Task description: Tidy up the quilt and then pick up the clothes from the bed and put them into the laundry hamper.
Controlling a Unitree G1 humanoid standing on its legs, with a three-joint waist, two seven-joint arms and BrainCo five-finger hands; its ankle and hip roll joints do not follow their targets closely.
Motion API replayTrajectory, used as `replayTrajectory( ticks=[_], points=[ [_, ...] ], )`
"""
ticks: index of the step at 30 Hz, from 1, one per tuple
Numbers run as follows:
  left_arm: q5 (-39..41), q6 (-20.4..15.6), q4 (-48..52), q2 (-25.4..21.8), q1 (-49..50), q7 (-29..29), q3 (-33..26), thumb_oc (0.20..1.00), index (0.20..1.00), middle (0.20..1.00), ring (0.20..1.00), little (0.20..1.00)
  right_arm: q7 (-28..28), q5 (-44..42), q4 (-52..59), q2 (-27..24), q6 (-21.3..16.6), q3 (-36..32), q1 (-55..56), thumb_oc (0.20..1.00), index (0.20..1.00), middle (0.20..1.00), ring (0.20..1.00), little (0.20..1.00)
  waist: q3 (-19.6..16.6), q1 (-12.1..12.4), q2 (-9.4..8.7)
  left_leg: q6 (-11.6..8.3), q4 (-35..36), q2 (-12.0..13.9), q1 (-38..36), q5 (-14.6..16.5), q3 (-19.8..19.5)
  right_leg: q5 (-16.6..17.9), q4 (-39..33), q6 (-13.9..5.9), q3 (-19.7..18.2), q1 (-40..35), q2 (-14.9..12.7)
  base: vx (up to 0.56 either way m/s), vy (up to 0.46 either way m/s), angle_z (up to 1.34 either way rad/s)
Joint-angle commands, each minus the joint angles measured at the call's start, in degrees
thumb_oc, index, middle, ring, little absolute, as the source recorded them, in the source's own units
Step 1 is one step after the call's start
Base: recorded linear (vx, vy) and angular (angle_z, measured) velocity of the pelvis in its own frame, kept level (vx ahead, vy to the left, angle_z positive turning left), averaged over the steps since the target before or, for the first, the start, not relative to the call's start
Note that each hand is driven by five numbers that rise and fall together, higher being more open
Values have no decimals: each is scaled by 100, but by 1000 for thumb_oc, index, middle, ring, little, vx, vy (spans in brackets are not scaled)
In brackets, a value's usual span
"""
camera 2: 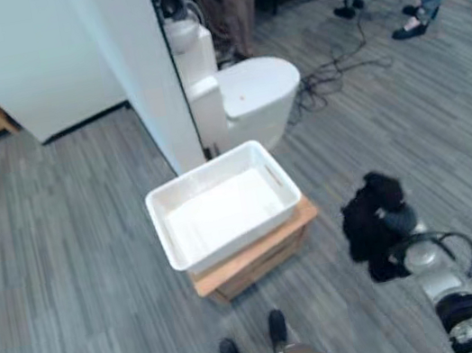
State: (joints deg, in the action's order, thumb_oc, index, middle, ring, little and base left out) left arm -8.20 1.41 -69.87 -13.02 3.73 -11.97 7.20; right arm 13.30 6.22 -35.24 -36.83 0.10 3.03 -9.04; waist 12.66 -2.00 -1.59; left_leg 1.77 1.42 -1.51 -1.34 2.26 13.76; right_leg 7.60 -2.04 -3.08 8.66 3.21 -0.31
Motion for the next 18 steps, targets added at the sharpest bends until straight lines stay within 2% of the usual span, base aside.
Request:
replayTrajectory(
  ticks=[1,3,4,7,8,10,12,18],
  points=[
    [-361,-57,63,-308,-222,70,435,200,200,200,200,200,191,43,520,-384,-426,-83,-718,200,200,200,200,200,-17,-49,-120,-284,358,451,-75,-152,-313,-599,1927,-984,-494,395,-389,-12,-49,49],
    [-394,-105,107,-356,-338,100,545,200,200,200,200,200,194,97,844,-563,-497,56,-1037,200,200,200,200,200,-29,-10,-143,-351,358,480,-40,-190,-473,-775,1437,-844,-770,420,-316,39,-75,54],
    [-394,-105,107,-353,-341,101,541,200,200,200,200,200,193,97,845,-566,-494,59,-1043,200,200,200,200,200,-17,-16,-136,-354,358,485,-55,-185,-477,-767,1406,-842,-764,389,-311,77,-96,60],
    [-404,-177,181,-474,-419,91,653,200,200,200,200,200,179,134,1475,-855,-620,316,-1601,200,200,200,200,200,-87,87,-181,-441,358,505,-96,-139,-626,-618,240,-687,-1013,164,-626,113,-149,20],
    [-404,-175,183,-471,-418,92,640,200,200,200,200,200,182,132,1464,-853,-620,336,-1625,200,200,200,200,200,-72,72,-181,-441,358,503,-110,-138,-630,-604,208,-688,-1007,133,-629,108,-160,13],
    [-290,-182,159,-478,-342,9,496,200,200,200,200,200,83,36,1777,-659,-703,700,-2099,200,200,200,200,200,-185,237,-227,-541,358,611,-107,-151,-559,-415,-229,-690,-801,-87,-670,71,-211,28],
    [-258,-186,167,-456,-318,-12,455,200,200,200,200,200,11,-1,1864,-644,-729,790,-2223,200,200,200,200,200,-220,265,-220,-578,358,639,-111,-178,-547,-412,-296,-674,-788,-148,-643,73,-136,18],
    [91,-273,247,-277,-234,-101,545,200,200,200,200,200,-239,-207,1688,-331,-795,1758,-3302,200,200,200,200,200,-208,471,-32,-759,358,748,41,-345,-730,-589,-296,-560,-482,-252,-578,63,-126,6]
  ],
)
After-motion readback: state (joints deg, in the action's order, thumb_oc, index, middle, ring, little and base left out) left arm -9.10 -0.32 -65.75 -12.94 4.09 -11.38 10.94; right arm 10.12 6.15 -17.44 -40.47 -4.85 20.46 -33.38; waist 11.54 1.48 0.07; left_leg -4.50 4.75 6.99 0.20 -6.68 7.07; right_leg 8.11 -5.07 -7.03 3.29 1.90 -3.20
